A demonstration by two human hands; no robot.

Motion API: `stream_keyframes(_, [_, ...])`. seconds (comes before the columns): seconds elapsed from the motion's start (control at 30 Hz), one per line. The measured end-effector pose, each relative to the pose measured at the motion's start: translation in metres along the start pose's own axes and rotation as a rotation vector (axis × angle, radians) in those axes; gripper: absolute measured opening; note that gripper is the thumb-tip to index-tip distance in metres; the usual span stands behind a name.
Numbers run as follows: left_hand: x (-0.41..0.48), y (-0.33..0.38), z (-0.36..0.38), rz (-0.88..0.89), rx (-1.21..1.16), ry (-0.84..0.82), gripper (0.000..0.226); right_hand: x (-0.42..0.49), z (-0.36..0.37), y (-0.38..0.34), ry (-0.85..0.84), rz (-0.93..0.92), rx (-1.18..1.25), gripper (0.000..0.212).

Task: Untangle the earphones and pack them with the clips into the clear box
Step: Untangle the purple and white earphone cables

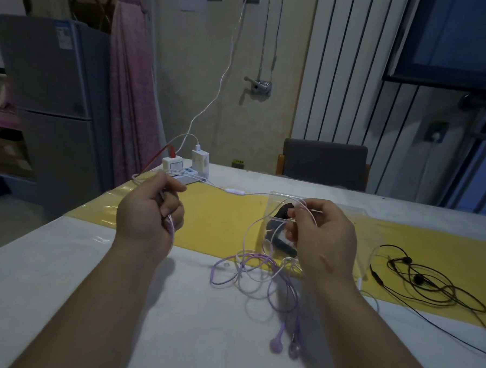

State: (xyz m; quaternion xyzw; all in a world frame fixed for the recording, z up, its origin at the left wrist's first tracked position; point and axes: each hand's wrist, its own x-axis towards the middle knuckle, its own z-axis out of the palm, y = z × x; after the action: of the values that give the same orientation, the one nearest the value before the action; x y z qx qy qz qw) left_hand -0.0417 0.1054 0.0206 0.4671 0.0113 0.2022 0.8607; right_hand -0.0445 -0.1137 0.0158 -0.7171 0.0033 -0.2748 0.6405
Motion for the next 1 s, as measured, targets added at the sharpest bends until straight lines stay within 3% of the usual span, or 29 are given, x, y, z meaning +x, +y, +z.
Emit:
stream_keyframes(0.1, [0.001,-0.004,0.0,0.109,0.529,0.135,0.027,0.0,0.001,-0.006,-0.053,0.061,0.152,0.01])
stream_keyframes(0.17, [0.0,-0.007,0.002,0.142,0.787,0.126,0.033,-0.003,0.001,-0.011,-0.101,0.092,0.244,0.009])
stream_keyframes(0.27, [-0.002,-0.009,0.007,0.025,0.92,0.025,0.03,-0.005,-0.001,-0.016,-0.126,0.075,0.261,0.01])
stream_keyframes(0.33, [-0.002,-0.01,0.005,-0.034,1.025,-0.001,0.016,-0.006,-0.003,-0.017,-0.129,0.061,0.25,0.01])
stream_keyframes(0.4, [-0.003,-0.013,0.002,-0.022,1.122,0.015,0.03,-0.006,-0.003,-0.016,-0.131,0.037,0.218,0.009])
stream_keyframes(0.5, [-0.004,-0.016,0.001,0.067,1.095,-0.029,0.066,-0.005,-0.001,-0.015,-0.157,0.033,0.23,0.008])
stream_keyframes(0.57, [-0.008,-0.016,0.005,0.189,1.012,-0.106,0.073,-0.006,0.002,-0.014,-0.211,0.045,0.265,0.008])
stream_keyframes(0.67, [-0.015,-0.017,0.009,0.343,0.988,-0.354,0.062,-0.007,0.004,-0.012,-0.292,0.019,0.263,0.007])
stream_keyframes(0.77, [-0.016,-0.026,0.009,0.339,1.105,-0.555,0.044,-0.007,0.006,-0.012,-0.339,0.023,0.3,0.008])
stream_keyframes(0.87, [-0.012,-0.034,0.012,0.402,1.21,-0.538,0.033,-0.008,0.006,-0.014,-0.329,0.039,0.304,0.007])
stream_keyframes(1.0, [-0.011,-0.029,0.014,0.293,0.916,-0.34,0.027,-0.007,0.002,-0.015,-0.173,0.032,0.216,0.004])
